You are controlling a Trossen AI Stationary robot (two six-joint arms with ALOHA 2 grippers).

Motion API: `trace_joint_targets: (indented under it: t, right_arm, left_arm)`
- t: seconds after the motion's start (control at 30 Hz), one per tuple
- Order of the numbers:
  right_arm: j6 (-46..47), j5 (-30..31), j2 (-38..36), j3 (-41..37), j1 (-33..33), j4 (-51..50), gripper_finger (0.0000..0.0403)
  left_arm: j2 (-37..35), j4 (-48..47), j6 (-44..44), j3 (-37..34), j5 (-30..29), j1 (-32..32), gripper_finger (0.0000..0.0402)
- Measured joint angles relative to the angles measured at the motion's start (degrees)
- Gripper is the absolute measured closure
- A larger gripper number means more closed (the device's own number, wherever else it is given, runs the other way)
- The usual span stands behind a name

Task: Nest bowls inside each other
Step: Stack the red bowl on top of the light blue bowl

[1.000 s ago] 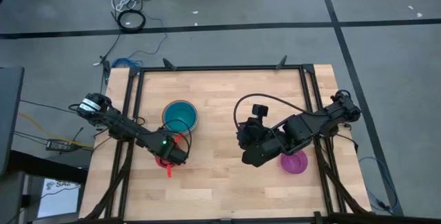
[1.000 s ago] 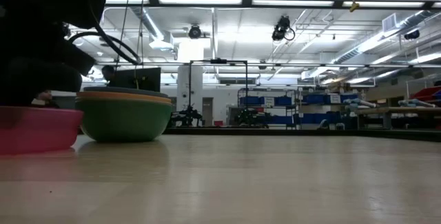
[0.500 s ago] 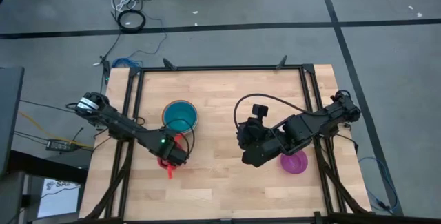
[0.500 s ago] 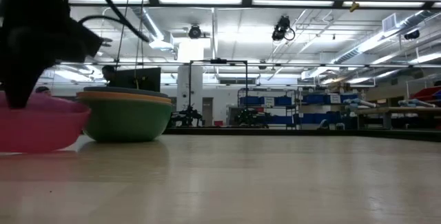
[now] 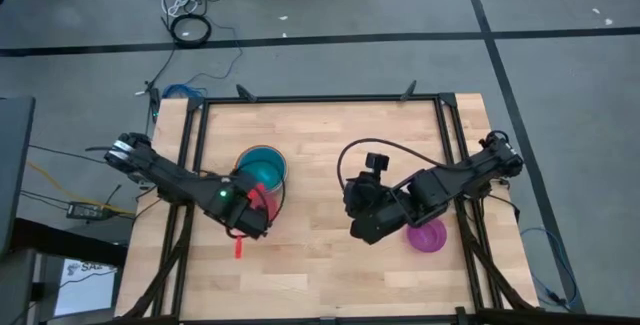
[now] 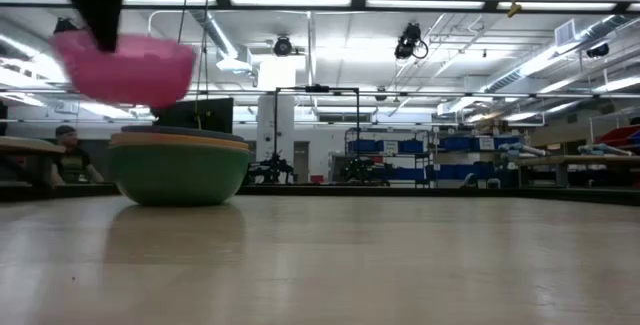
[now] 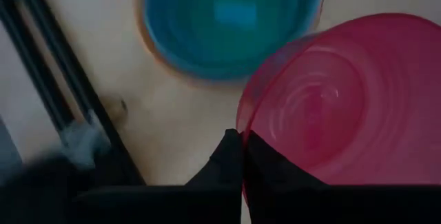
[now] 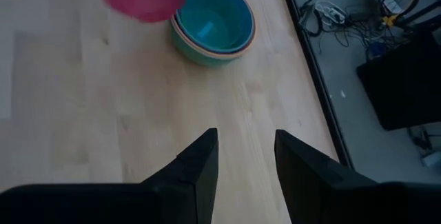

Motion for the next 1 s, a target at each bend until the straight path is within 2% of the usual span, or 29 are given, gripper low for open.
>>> trace_joint_targets:
  t: [0.07,0.13,0.23,0.47,0.63,0.83,1.0]
  right_arm:
    - [0.5,0.0,0.0,-1.9,-0.3,0.5,0.0274]
    - [1.0,0.0,0.0,-3.8,-0.6,1.2,0.0274]
    - [1.4,0.0,0.0,-6.7,-1.0,2.2,0.0274]
    - [3.0,0.0,0.0,-11.1,-1.9,2.5,0.0274]
    - [3.5,0.0,0.0,-12.9,-2.3,2.4,0.0274]
    - [4.1,-0.1,0.0,-13.8,-2.6,2.4,0.0274]
    - [4.2,-0.2,0.0,-13.9,-2.6,2.4,0.0274]
  left_arm:
    - [-0.1,0.1,0.9,1.8,-7.4,0.3,0.0399]
    - [-0.2,0.4,3.0,2.6,-12.4,1.6,0.0399]
    - [-0.4,0.0,6.2,2.5,-14.5,5.4,0.0399]
    - [-0.4,0.2,15.0,-2.0,-14.3,15.9,0.0398]
    - [-0.4,1.3,20.2,-5.7,-9.5,21.3,0.0397]
    - [-0.4,5.7,24.0,-8.2,-7.1,23.0,0.0388]
    - [-0.4,6.7,23.9,-8.1,-5.4,22.9,0.0347]
